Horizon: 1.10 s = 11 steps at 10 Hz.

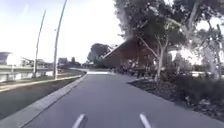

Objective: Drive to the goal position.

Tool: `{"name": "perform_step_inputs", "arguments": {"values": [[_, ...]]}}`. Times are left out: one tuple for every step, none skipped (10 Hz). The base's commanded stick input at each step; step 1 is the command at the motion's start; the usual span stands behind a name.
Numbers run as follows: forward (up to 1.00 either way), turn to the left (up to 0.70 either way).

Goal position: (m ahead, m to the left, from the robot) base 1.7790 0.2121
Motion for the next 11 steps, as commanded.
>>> {"name": "perform_step_inputs", "arguments": {"values": [[1.00, 0.00], [1.00, 0.00], [1.00, 0.00], [1.00, 0.00], [1.00, 0.00], [1.00, 0.00], [1.00, 0.00], [1.00, 0.00], [1.00, 0.00], [1.00, 0.00], [1.00, 0.00]]}}
